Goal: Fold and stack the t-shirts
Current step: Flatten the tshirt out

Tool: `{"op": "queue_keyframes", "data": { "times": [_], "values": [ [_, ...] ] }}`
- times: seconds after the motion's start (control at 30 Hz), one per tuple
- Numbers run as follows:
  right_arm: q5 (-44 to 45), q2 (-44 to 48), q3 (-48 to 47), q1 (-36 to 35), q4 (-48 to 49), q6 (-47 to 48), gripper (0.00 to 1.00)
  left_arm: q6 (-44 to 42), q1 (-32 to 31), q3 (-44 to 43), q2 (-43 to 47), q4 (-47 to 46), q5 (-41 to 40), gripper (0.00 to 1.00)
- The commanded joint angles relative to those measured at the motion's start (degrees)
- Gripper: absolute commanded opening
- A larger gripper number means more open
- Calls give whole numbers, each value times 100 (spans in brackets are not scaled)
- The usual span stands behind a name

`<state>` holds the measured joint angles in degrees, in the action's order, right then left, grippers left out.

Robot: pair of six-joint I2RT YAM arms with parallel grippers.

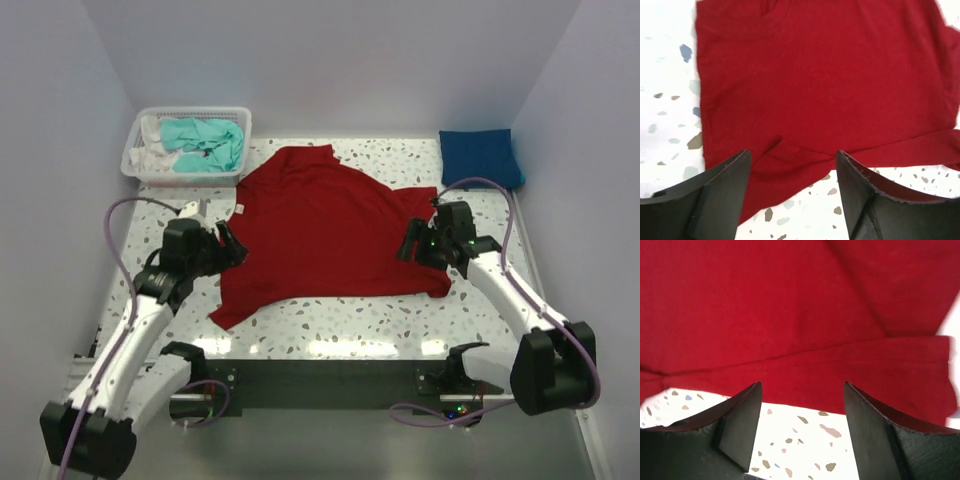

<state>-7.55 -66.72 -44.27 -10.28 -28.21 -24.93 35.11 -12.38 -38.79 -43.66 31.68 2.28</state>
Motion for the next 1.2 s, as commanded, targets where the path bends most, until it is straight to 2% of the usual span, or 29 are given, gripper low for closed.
{"op": "queue_keyframes", "data": {
  "times": [0.0,0.13,0.27,0.3,0.33,0.6,0.77,1.0,1.17],
  "values": [
    [-290,-576,-353,-324,351,120,69,-268,17,-6,-974,-1266,431,68],
    [-168,-1253,-512,-1000,491,199,68,-435,-1,-261,-2048,-1770,317,59],
    [121,-1581,-381,-1063,728,58,68,-470,-1,-638,-3059,-1920,98,51],
    [262,-1625,-337,-1063,738,41,68,-444,-1,-656,-3357,-1946,45,45],
    [298,-1729,-319,-1063,703,41,68,-409,-1,-683,-3481,-1973,-26,43],
    [966,-1880,-134,-993,536,-100,70,-224,25,-499,-4124,-1868,-474,41],
    [1010,-1889,-64,-870,281,-258,71,-172,69,-245,-4037,-1516,-694,40],
    [573,-1555,532,-826,-79,-662,72,135,87,626,-3124,-1016,-624,40],
    [263,-766,964,-835,-404,-847,73,338,78,1057,-2194,-471,-264,40]
  ]
}}
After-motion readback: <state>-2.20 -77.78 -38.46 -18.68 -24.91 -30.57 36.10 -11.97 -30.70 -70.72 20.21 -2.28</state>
